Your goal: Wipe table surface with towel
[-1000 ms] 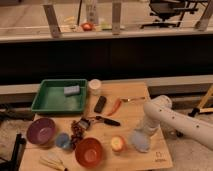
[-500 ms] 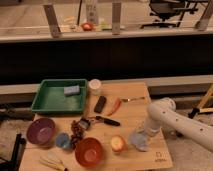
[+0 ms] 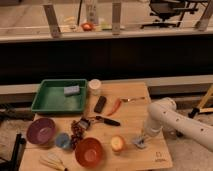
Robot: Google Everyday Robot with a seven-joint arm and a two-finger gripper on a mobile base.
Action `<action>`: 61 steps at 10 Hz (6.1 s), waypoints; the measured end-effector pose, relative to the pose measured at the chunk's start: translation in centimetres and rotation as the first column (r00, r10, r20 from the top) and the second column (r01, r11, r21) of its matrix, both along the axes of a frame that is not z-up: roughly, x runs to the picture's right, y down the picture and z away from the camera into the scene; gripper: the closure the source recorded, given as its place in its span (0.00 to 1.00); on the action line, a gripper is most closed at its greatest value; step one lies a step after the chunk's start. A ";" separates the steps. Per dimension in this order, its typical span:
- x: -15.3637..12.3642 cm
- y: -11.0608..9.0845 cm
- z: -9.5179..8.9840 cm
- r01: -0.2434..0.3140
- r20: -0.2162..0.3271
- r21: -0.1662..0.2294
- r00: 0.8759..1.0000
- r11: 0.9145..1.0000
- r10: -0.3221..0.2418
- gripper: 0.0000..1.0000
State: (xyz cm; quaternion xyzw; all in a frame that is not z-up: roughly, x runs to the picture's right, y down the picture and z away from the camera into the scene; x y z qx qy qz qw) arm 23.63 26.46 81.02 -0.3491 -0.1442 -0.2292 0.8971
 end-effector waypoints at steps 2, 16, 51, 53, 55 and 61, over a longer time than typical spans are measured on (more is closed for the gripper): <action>0.5 -0.2 0.0 0.004 -0.014 0.008 1.000 1.000 -0.004 1.00; -1.9 -5.0 0.3 0.029 0.058 0.121 0.998 0.992 -0.037 1.00; 1.8 -5.9 -1.5 0.172 0.036 0.178 0.983 0.969 -0.181 1.00; -0.6 -6.1 -1.9 0.193 0.096 0.199 0.972 0.961 -0.215 1.00; -2.1 -5.0 -3.0 0.208 0.154 0.198 0.958 0.958 -0.240 1.00; 0.5 -0.3 -6.4 0.223 0.192 0.136 0.950 0.965 -0.246 1.00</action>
